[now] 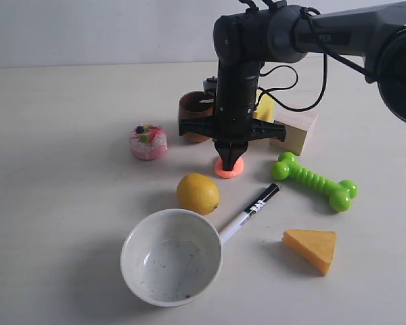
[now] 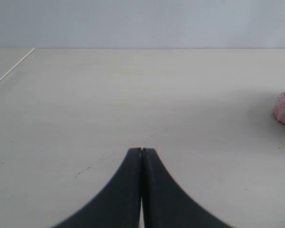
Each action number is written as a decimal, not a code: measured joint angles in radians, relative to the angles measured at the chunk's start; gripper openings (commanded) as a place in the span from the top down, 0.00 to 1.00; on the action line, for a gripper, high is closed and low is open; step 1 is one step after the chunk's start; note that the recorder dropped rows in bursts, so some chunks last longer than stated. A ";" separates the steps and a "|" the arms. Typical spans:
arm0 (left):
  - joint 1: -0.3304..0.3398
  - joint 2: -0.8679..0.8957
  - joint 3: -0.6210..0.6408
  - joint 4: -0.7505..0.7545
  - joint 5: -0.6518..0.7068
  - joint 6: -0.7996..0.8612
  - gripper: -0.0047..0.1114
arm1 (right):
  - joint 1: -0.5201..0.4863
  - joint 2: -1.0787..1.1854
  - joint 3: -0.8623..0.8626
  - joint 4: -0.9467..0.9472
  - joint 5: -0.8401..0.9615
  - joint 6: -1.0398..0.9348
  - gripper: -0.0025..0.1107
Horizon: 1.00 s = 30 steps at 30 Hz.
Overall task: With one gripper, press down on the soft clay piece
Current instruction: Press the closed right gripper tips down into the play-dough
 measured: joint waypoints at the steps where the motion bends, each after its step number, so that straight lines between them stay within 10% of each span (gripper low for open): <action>1: 0.000 0.000 0.000 0.000 0.000 0.000 0.96 | 0.000 0.000 0.000 0.000 0.000 -0.002 0.98; 30: 0.000 0.000 0.000 0.000 0.000 0.000 0.96 | 0.000 0.003 0.000 0.002 -0.004 -0.013 0.98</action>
